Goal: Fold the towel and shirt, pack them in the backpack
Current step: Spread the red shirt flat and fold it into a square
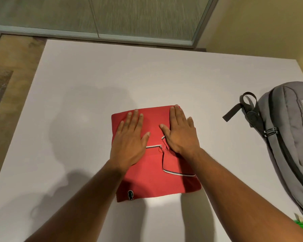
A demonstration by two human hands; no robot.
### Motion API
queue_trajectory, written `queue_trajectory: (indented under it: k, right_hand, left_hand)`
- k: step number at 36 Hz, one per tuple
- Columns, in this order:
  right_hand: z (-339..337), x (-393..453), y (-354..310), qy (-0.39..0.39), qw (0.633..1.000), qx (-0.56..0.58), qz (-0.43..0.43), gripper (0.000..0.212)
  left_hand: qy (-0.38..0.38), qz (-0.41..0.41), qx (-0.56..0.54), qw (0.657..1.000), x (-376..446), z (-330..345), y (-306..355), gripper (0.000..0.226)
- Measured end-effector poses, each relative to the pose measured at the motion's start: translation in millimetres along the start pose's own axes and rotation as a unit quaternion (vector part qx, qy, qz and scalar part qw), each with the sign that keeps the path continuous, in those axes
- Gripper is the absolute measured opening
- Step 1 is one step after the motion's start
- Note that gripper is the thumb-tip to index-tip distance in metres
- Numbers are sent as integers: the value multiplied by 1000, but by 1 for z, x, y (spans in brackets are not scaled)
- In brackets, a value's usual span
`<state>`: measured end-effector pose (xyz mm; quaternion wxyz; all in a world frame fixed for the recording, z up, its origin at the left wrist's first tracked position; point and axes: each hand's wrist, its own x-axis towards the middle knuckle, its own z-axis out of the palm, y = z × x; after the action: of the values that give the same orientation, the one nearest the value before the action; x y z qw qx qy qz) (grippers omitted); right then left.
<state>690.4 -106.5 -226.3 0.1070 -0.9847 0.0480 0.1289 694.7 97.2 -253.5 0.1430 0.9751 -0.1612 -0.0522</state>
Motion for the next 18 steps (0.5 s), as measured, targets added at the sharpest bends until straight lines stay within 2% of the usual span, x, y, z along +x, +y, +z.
queue_trajectory:
  k: [5, 7, 9, 12, 13, 15, 16, 18]
  right_hand:
    - [1, 4, 1, -13, 1000, 3, 7, 79]
    - [-2, 5, -1, -21, 1000, -3, 12, 81]
    - [-6, 2, -7, -12, 1000, -12, 16, 81]
    - [-8, -16, -25, 59, 998, -2, -6, 76]
    - [-7, -28, -34, 93, 995, 14, -26, 72]
    - [0, -55, -55, 155, 981, 52, -100, 58]
    - [8, -69, -66, 169, 972, 68, -150, 53]
    - [29, -97, -88, 149, 956, 67, -243, 54]
  left_hand:
    - [-9, -6, -26, 1000, 1, -2, -2, 68]
    - [-15, -13, -70, 997, 3, -9, 0, 63]
    - [35, -33, -120, 992, 4, -18, -3, 55]
    - [172, -108, -156, 967, 3, -29, -17, 41]
    - [193, -150, -174, 954, 4, -32, -23, 39]
    - [187, -232, -224, 928, 7, -36, -36, 38]
    - [164, -262, -245, 919, 10, -38, -41, 40]
    - [110, -287, -259, 916, 17, -42, -46, 46]
